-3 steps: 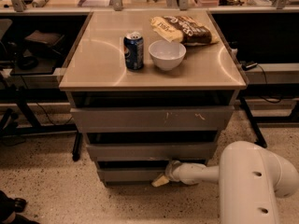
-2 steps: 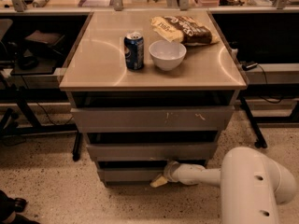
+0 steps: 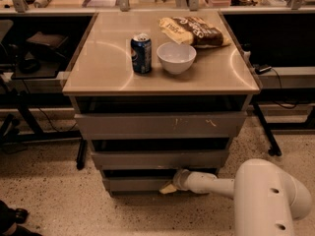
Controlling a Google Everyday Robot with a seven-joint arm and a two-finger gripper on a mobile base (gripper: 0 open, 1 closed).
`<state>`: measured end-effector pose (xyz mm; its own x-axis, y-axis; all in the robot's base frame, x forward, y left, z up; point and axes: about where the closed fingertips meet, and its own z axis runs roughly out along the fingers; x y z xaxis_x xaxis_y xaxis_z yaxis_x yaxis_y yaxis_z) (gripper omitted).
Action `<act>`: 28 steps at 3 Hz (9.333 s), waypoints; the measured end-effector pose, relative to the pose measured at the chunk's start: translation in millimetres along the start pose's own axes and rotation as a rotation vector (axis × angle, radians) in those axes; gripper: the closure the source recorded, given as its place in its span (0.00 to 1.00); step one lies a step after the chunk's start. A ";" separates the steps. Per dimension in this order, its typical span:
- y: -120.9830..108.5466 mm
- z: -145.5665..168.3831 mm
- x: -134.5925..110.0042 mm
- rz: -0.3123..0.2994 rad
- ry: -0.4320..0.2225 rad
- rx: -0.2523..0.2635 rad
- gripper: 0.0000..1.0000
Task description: Open bottom drawer
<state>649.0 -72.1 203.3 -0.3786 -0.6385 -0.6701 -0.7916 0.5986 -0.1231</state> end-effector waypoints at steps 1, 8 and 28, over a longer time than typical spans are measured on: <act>0.1 0.0 0.1 0.000 0.000 0.000 0.36; 30.0 -52.8 40.8 0.053 0.031 0.056 1.00; 56.4 -35.7 64.3 -0.073 0.153 0.122 1.00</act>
Offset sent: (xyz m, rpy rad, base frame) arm -0.0001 0.0000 0.0000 0.0000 0.0000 0.0000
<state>562.9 -96.6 179.4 -0.3979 -0.7430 -0.5381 -0.7593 0.5959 -0.2614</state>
